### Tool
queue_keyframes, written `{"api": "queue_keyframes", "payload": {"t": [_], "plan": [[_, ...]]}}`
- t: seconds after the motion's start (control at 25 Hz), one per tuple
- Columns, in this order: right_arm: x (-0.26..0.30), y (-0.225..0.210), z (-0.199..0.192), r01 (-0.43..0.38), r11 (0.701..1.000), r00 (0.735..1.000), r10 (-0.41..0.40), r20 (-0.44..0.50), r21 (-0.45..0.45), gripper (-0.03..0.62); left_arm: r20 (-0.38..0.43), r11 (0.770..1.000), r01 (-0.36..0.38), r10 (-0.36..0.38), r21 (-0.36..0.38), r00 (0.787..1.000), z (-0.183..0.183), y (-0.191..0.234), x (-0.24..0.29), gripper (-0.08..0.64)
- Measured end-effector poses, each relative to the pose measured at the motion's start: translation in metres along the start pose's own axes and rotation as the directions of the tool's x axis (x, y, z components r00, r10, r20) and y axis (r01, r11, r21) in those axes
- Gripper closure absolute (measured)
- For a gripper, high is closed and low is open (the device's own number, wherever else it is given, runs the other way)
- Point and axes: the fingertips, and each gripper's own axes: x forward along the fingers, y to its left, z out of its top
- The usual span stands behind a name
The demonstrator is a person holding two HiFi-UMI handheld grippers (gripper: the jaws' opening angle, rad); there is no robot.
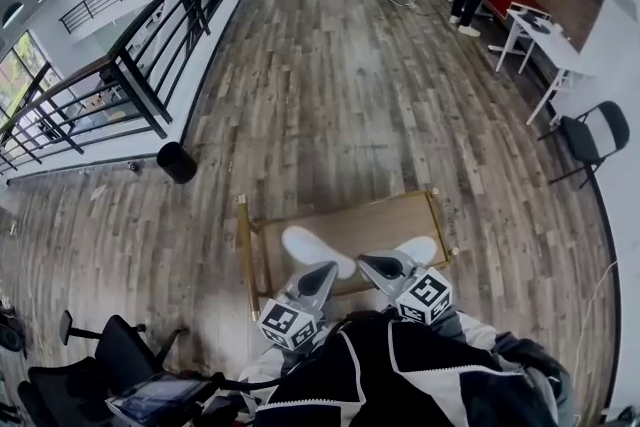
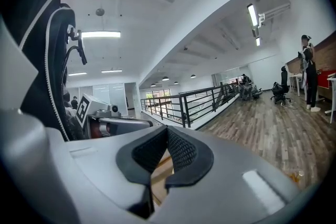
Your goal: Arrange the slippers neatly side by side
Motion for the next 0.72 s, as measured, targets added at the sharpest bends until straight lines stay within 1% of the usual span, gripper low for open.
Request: {"api": "queue_keyframes", "payload": {"t": [0.16, 0.28, 0.36, 0.56, 0.64, 0.72], "plan": [[-0.007, -0.007, -0.003, -0.017, 1.0, 1.0, 0.018, 0.01, -0.011, 0.588, -0.001, 1.0, -0.026, 0.026, 0.001, 1.0, -0.005, -0.005, 0.005, 0.54], [-0.024, -0.037, 0.013, -0.047, 0.999, 0.999, 0.047, 0.011, -0.005, 0.588, 0.005, 0.998, -0.064, 0.064, -0.003, 0.998, 0.005, -0.014, 0.036, 0.54], [-0.033, -0.05, 0.02, -0.061, 0.998, 0.998, 0.062, 0.017, -0.017, 0.588, 0.013, 0.996, -0.086, 0.086, 0.005, 0.996, 0.011, -0.022, 0.052, 0.54], [-0.04, -0.056, 0.016, -0.083, 0.995, 0.996, 0.085, 0.034, -0.046, 0.588, 0.043, 0.99, -0.143, 0.143, 0.01, 0.989, 0.005, -0.025, 0.055, 0.54], [-0.045, -0.059, 0.016, -0.078, 0.995, 0.996, 0.08, 0.03, -0.06, 0.588, 0.047, 0.989, -0.146, 0.146, 0.002, 0.988, 0.005, -0.032, 0.057, 0.54], [-0.05, -0.06, 0.017, -0.057, 0.996, 0.998, 0.06, 0.037, -0.068, 0.588, 0.025, 0.991, -0.135, 0.135, 0.018, 0.991, 0.003, -0.039, 0.057, 0.54]]}}
